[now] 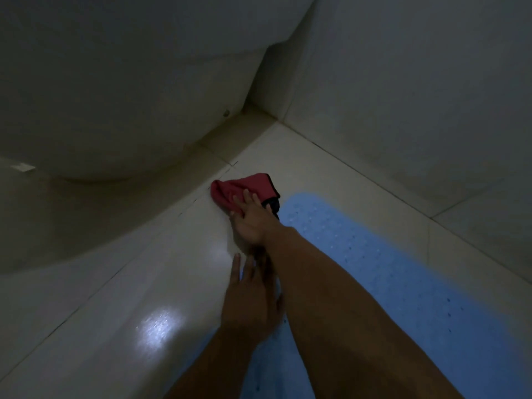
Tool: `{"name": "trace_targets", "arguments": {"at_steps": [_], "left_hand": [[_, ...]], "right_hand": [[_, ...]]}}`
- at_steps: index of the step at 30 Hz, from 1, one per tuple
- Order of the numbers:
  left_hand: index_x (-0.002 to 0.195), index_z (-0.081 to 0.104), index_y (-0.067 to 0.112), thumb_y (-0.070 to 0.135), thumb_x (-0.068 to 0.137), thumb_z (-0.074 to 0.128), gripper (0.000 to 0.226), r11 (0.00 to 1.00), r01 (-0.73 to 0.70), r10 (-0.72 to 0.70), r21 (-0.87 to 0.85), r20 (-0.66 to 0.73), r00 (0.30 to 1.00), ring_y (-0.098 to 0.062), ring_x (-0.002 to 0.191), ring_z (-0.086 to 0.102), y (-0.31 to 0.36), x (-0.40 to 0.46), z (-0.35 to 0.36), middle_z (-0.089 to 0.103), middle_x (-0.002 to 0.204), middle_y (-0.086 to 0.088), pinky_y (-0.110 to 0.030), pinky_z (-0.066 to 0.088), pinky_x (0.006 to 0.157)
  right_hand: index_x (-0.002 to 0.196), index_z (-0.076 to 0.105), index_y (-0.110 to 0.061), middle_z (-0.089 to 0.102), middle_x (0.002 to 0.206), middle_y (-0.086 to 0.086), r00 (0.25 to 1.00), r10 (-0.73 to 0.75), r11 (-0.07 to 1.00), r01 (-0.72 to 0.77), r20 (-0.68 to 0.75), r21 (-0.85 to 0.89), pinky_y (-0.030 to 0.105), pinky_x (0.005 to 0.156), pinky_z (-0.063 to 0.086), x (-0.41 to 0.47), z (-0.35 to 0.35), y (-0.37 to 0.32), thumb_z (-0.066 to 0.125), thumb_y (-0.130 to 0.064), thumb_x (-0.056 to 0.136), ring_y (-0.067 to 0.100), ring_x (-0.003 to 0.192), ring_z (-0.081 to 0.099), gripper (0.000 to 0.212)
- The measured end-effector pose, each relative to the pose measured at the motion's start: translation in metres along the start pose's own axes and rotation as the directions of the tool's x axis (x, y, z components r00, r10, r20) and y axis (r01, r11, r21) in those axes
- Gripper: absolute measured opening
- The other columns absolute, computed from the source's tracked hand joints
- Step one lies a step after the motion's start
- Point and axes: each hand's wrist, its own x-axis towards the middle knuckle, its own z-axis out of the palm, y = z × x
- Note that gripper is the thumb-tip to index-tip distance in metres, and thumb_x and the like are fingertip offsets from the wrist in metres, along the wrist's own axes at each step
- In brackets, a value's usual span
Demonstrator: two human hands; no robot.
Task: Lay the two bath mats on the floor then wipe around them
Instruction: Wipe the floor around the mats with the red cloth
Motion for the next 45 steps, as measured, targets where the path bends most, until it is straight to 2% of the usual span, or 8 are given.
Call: {"name": "trace_targets", "arguments": {"at_steps": [10, 13, 16, 20, 26, 33, 40, 45], "left_hand": [[0.164, 0.016, 0.016, 0.057, 0.103, 0.005, 0.075, 0.987, -0.005, -0.007, 0.162, 0.077, 0.997, -0.030, 0.159, -0.013, -0.002, 0.005, 0.003, -0.001, 0.173, -0.010, -0.059, 0.003, 0.126], [0.162, 0.030, 0.014, 0.050, 0.102, 0.006, 0.073, 0.990, 0.025, -0.036, 0.135, 0.075, 0.997, -0.029, 0.160, -0.002, 0.000, 0.009, -0.005, 0.016, 0.172, -0.010, -0.058, 0.005, 0.127], [0.146, 0.057, 0.011, 0.041, 0.093, 0.043, 0.062, 0.998, -0.022, 0.019, 0.058, 0.036, 0.999, -0.039, 0.151, 0.035, 0.002, 0.004, -0.007, 0.050, 0.155, -0.015, -0.065, 0.025, 0.121], [0.136, 0.055, 0.007, 0.041, 0.096, 0.035, 0.056, 0.995, 0.054, -0.061, 0.086, 0.090, 0.994, -0.046, 0.123, 0.061, -0.012, 0.000, 0.022, 0.043, 0.152, -0.024, -0.054, 0.026, 0.121], [0.147, 0.056, 0.010, 0.045, 0.092, 0.056, 0.065, 0.993, -0.064, 0.076, 0.100, -0.116, 0.990, -0.036, 0.150, 0.037, -0.002, 0.007, -0.003, 0.048, 0.156, -0.015, -0.059, 0.021, 0.124], [0.160, 0.036, 0.017, 0.047, 0.101, 0.029, 0.066, 0.989, -0.032, 0.021, 0.147, 0.072, 0.997, -0.032, 0.160, 0.005, -0.004, 0.010, -0.002, 0.015, 0.172, -0.009, -0.059, 0.013, 0.126], [0.133, 0.067, 0.005, 0.039, 0.088, 0.044, 0.061, 0.994, -0.040, 0.045, 0.102, -0.041, 0.998, -0.046, 0.138, 0.049, -0.006, 0.004, -0.005, 0.060, 0.141, -0.021, -0.053, 0.009, 0.128], [0.154, 0.044, 0.008, 0.052, 0.100, 0.033, 0.071, 0.994, -0.019, 0.025, 0.106, -0.060, 0.998, -0.032, 0.156, 0.026, -0.004, 0.005, 0.000, 0.031, 0.167, -0.015, -0.059, 0.020, 0.124]], "right_hand": [[0.161, 0.020, -0.021, 0.001, 0.170, 0.010, 0.994, 0.035, 0.999, -0.032, -0.106, 0.034, 0.054, 0.125, -0.001, 0.037, -0.014, 0.033, 0.027, -0.040, 0.108, 0.030, 0.157, -0.002, 0.056], [0.160, 0.023, -0.020, 0.000, 0.170, 0.011, 0.998, -0.002, 0.997, 0.006, -0.057, 0.077, 0.053, 0.125, -0.004, 0.019, -0.008, 0.025, 0.027, -0.039, 0.108, 0.029, 0.157, -0.004, 0.056], [0.159, 0.028, -0.018, 0.001, 0.170, 0.011, 0.994, -0.108, 0.990, 0.106, 0.017, 0.089, 0.053, 0.125, -0.004, -0.015, 0.001, 0.006, 0.030, -0.037, 0.108, 0.029, 0.156, -0.004, 0.054], [0.156, 0.033, -0.018, 0.004, 0.170, 0.009, 0.962, -0.265, 0.964, 0.260, 0.073, 0.060, 0.052, 0.126, -0.005, -0.055, 0.025, -0.001, 0.035, -0.036, 0.107, 0.025, 0.157, -0.003, 0.052], [0.157, 0.034, -0.021, 0.012, 0.170, 0.003, 0.974, -0.216, 0.975, 0.218, -0.062, 0.036, 0.052, 0.126, 0.000, -0.004, 0.000, 0.034, 0.033, -0.037, 0.108, 0.022, 0.157, 0.005, 0.052], [0.157, 0.029, -0.014, 0.012, 0.169, 0.013, 0.963, 0.145, 0.985, -0.119, -0.228, 0.123, 0.055, 0.125, 0.001, 0.040, -0.022, 0.049, 0.029, -0.037, 0.107, 0.030, 0.156, 0.006, 0.055], [0.154, 0.036, -0.017, 0.018, 0.168, 0.009, 0.949, -0.300, 0.954, 0.299, -0.093, -0.026, 0.050, 0.124, 0.000, -0.011, 0.023, 0.011, 0.037, -0.035, 0.106, 0.026, 0.156, 0.010, 0.052], [0.155, 0.035, -0.019, 0.023, 0.167, 0.009, 0.978, -0.025, 1.000, 0.026, -0.209, 0.003, 0.055, 0.124, 0.011, 0.031, -0.029, 0.067, 0.031, -0.038, 0.107, 0.030, 0.154, 0.018, 0.052]]}}
